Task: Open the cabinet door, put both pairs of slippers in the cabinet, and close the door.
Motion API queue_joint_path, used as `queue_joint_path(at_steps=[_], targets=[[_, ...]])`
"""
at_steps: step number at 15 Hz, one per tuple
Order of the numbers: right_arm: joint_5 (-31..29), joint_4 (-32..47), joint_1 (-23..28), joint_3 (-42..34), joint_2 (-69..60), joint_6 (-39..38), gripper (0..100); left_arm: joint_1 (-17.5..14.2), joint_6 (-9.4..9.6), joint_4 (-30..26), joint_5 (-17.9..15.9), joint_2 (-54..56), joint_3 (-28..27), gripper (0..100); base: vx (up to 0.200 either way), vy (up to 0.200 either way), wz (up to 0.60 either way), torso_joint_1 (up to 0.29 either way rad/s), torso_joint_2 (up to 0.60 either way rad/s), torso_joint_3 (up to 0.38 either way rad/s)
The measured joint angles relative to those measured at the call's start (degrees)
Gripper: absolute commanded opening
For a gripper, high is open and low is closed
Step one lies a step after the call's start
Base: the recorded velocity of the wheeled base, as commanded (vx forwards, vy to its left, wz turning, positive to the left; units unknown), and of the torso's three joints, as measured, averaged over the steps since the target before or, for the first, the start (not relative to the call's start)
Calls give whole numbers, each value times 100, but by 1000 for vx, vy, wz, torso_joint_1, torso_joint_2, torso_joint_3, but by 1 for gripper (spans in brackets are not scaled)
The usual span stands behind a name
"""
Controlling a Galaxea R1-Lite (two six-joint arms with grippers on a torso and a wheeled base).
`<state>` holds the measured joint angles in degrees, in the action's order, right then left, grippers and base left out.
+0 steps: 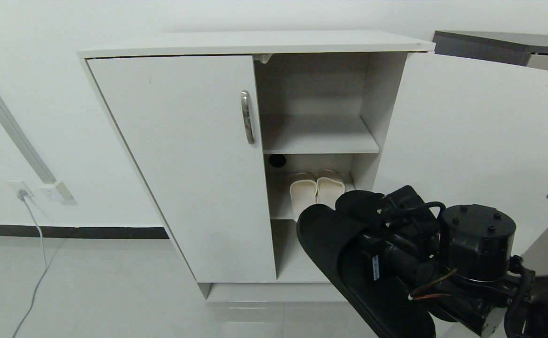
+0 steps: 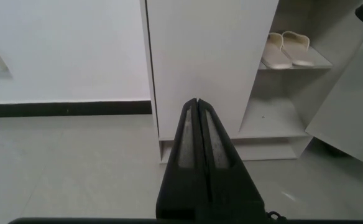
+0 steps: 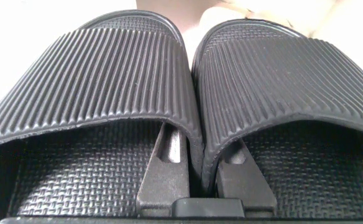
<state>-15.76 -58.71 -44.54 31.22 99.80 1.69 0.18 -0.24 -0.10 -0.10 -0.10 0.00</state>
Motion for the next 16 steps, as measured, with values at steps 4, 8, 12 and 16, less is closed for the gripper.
queue_joint_path(at_steps=[4,8,12,16], targets=[[-356,-84,-29,161,232,-2,0,0,0,0,-4,0,0,0,0,0,0,0,0,0],[-1864,-29,-306,1119,948,-223,0,0,4,0,-6,0,0,0,0,0,0,0,0,0],[-2871,550,-444,2139,1563,-473,0,0,6,0,-15,0,0,0,0,0,0,0,0,0],[-3211,1490,-484,3014,1734,-612,0,0,9,0,-15,0,-2,0,0,0,0,0,0,0]])
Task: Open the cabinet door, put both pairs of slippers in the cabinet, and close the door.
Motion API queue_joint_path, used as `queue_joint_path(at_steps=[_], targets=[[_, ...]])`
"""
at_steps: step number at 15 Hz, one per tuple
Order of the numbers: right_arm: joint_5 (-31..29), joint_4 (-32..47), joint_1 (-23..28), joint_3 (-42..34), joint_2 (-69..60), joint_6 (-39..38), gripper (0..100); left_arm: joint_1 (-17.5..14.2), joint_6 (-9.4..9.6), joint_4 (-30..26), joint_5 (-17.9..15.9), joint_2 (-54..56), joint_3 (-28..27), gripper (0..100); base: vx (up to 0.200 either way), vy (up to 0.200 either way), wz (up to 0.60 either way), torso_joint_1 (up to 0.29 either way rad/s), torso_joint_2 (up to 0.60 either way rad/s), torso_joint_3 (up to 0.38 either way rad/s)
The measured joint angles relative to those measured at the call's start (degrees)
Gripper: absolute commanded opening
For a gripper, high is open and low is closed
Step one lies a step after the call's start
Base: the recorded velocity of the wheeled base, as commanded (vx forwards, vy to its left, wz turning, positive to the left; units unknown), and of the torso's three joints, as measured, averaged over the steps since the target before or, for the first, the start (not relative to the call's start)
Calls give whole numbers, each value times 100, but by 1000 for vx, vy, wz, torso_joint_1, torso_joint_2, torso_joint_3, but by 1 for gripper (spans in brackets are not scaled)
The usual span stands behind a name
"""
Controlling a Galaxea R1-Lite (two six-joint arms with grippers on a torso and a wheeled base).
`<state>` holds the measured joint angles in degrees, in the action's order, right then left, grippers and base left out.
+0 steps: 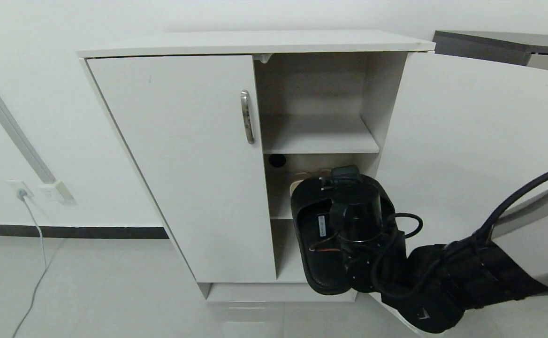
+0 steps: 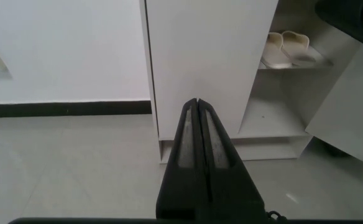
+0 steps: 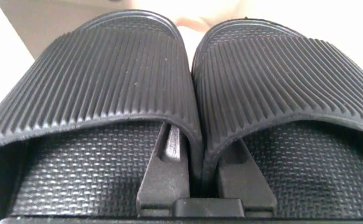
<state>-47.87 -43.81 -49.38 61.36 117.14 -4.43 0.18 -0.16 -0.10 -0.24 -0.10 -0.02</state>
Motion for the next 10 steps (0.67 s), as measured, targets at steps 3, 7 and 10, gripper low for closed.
queue_joint_path(at_steps=[3,7,10], targets=[[-49,1502,-9,1141,6,-477,0,0,-2,0,2,0,0,0,0,0,0,0,0,0],[-66,3131,62,2654,56,-1011,0,0,5,0,20,0,0,0,0,0,0,0,0,0],[-84,3222,162,2964,152,-1026,0,0,2,0,22,0,2,0,0,0,0,0,0,0]])
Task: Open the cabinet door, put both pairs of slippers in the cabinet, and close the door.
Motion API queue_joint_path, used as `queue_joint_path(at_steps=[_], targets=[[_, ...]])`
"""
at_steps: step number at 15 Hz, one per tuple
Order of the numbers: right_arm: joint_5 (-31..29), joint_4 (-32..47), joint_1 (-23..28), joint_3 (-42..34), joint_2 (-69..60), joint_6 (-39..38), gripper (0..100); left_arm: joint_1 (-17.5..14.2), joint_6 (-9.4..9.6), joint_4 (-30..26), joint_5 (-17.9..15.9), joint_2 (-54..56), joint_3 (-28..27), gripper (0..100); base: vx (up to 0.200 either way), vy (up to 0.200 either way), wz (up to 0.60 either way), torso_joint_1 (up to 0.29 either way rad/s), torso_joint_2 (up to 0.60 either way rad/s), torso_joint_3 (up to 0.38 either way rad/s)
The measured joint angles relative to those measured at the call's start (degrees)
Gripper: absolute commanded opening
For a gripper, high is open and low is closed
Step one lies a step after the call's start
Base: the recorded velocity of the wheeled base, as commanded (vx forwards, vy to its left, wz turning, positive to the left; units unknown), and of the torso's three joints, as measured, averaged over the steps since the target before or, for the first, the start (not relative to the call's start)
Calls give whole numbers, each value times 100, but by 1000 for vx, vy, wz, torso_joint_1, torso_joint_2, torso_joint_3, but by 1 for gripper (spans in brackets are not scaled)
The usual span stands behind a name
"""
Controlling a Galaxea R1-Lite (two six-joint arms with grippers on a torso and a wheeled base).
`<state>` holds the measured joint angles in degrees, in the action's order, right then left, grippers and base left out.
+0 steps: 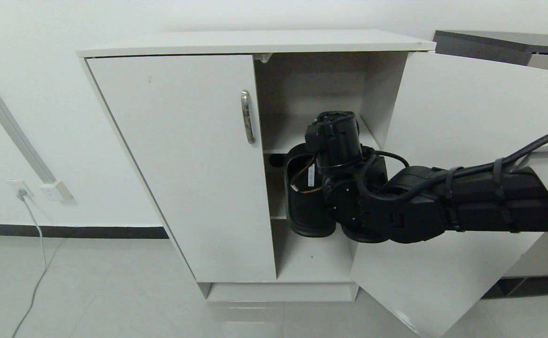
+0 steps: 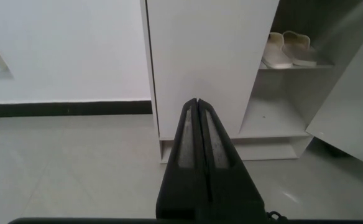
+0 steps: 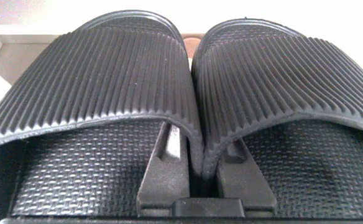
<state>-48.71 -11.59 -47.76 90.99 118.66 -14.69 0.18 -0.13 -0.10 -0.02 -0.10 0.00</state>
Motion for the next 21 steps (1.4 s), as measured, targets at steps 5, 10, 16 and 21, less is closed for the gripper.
queue_joint_path(at_steps=[5,10,16,21], targets=[[-2,0,13,40,33,30,0,0,-2,0,-5,0,0,0,40,0,0,1,1,0],[5,2,17,11,27,44,0,0,-2,0,-13,0,0,0,200,0,0,0,-1,3],[-9,-4,-5,-4,0,52,0,0,-2,2,-16,0,0,0,200,0,0,3,3,4],[-6,-6,-118,-1,0,49,0,0,-2,-4,-7,0,0,0,120,0,0,2,1,1]])
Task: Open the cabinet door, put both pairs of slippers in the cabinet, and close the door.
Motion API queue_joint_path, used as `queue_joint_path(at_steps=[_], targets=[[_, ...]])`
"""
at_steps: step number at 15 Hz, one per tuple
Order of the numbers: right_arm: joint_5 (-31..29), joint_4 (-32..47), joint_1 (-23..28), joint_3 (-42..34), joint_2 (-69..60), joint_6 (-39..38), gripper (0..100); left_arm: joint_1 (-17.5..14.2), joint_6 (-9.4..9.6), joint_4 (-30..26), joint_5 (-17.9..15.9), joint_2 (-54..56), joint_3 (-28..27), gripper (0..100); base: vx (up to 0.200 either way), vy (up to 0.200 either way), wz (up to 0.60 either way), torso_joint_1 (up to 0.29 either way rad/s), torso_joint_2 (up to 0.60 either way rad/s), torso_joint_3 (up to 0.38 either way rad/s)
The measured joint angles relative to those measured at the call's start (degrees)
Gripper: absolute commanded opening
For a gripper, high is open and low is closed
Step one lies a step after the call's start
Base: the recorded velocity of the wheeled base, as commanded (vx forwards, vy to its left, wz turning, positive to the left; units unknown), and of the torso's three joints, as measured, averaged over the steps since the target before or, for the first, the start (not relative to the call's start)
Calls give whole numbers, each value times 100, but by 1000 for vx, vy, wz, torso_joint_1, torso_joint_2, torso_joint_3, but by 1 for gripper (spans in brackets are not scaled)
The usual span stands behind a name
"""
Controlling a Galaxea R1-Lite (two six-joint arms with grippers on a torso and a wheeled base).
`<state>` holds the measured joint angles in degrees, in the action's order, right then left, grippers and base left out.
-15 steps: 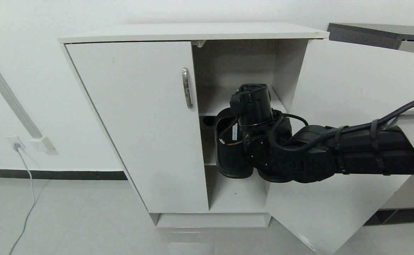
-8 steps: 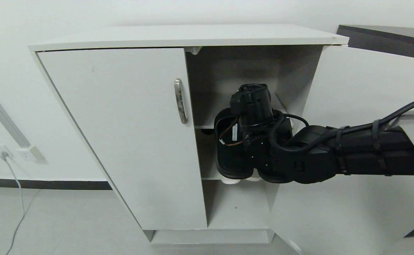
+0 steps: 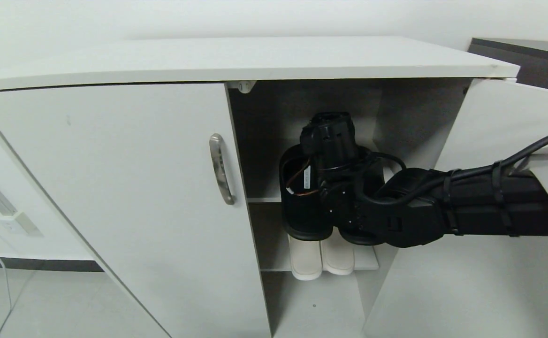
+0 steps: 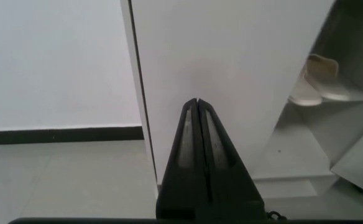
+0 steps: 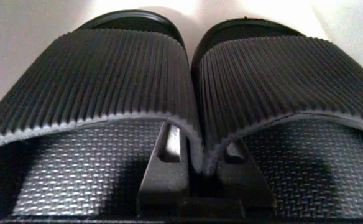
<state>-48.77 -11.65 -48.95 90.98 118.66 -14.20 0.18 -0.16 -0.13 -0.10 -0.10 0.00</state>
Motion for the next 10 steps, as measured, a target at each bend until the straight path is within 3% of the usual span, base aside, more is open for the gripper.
queue_joint_path(at_steps=[6,10], targets=[[46,5,52,149,29,178,0,0,0,4,0,0,0,0,0,0,0,0,0,0],[187,22,325,664,236,296,0,0,0,4,7,0,0,0,0,0,0,0,0,0]])
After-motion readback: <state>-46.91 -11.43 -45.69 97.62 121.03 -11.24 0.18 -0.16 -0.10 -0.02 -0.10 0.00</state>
